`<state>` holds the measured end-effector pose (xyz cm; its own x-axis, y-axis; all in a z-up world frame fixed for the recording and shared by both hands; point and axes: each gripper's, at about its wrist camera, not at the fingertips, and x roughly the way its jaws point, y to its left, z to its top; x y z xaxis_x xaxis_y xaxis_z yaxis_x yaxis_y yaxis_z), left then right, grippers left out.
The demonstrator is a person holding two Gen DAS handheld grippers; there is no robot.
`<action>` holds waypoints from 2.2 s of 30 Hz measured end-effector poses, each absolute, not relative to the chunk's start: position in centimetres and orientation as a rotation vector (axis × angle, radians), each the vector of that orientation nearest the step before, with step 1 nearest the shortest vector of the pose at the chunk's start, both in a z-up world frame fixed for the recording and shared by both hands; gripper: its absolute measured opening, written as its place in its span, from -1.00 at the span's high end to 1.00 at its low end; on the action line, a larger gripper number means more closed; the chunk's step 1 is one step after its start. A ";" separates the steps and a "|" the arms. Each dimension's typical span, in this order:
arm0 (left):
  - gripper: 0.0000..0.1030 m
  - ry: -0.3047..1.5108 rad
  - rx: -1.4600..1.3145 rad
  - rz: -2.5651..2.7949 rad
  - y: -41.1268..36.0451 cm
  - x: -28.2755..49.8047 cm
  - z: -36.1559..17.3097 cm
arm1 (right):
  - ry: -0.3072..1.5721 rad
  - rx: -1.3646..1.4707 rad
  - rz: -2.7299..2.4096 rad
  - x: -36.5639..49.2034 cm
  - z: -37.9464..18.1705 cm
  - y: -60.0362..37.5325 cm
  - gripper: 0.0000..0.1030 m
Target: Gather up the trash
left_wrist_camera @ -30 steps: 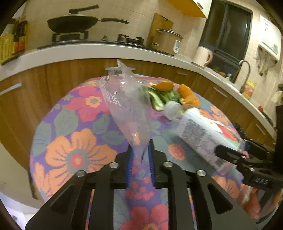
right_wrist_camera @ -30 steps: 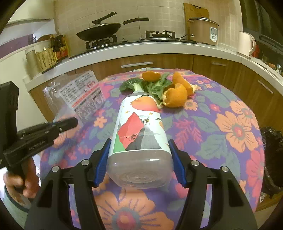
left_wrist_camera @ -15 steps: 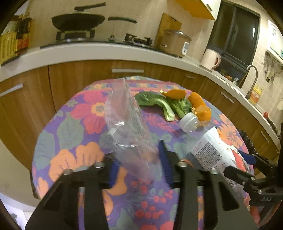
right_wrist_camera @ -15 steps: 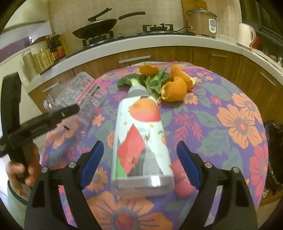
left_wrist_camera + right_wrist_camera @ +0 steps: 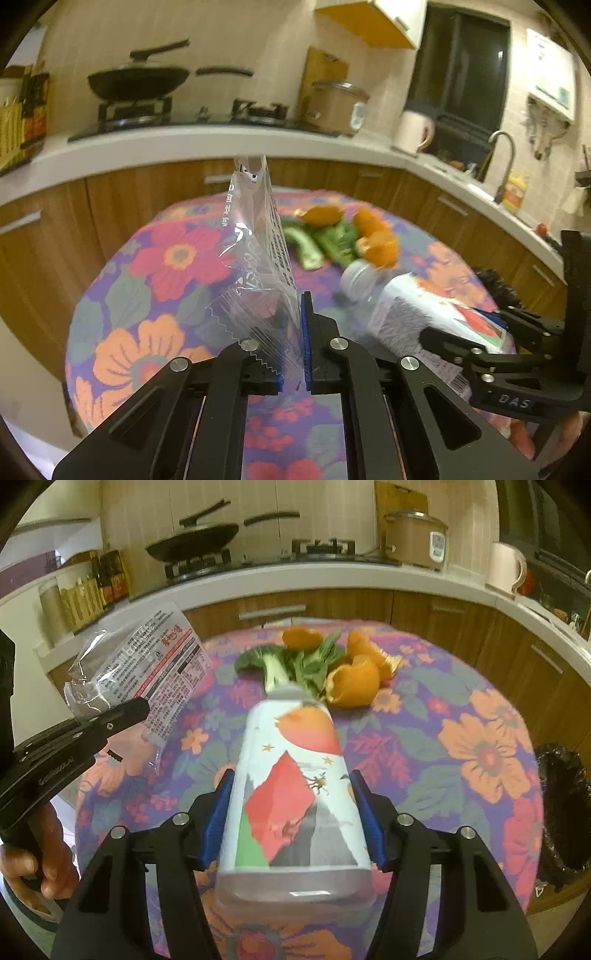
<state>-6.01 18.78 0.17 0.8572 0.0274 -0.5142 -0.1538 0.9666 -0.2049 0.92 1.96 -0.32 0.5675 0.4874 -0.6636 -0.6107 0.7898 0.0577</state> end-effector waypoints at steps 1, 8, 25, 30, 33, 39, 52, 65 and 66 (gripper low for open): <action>0.90 0.516 -0.234 0.088 18.2 -6.1 0.8 | 0.712 -0.182 0.648 0.9 -0.1 1.6 -0.10; 0.90 0.466 -0.188 0.023 14.8 -4.7 3.5 | 0.650 -0.108 0.577 1.9 2.1 -3.5 -0.10; 0.90 0.530 -0.076 -0.321 -4.7 6.7 4.0 | 0.619 0.101 0.221 8.8 2.5 -24.2 -0.10; 0.90 0.599 -0.020 -0.442 -12.1 10.8 2.6 | 0.663 0.188 0.100 11.3 0.3 -30.9 -0.10; 0.90 0.635 0.015 -0.485 -15.4 12.6 1.7 | 0.700 0.239 0.038 12.6 -1.3 -33.9 -0.10; 0.89 0.728 0.026 -0.557 -20.3 16.4 -0.6 | 0.768 0.320 -0.051 14.5 -4.3 -37.6 -0.11; 0.09 0.819 0.014 -0.554 -21.5 19.3 -3.5 | 0.840 0.426 -0.036 16.6 -7.2 -40.3 -0.21; -0.01 0.719 -0.050 -0.508 -15.8 14.7 0.2 | 0.719 0.308 0.058 13.4 -0.8 -34.3 -0.21; -0.01 0.708 -0.055 -0.499 -15.2 14.3 0.5 | 0.711 0.294 0.072 13.3 -0.3 -33.5 -0.21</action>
<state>14.28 -15.17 0.53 0.6476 -0.4572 -0.6095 0.4208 0.8815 -0.2141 13.25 -33.47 -0.35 0.7568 0.1642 -0.6326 0.0350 0.9564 0.2901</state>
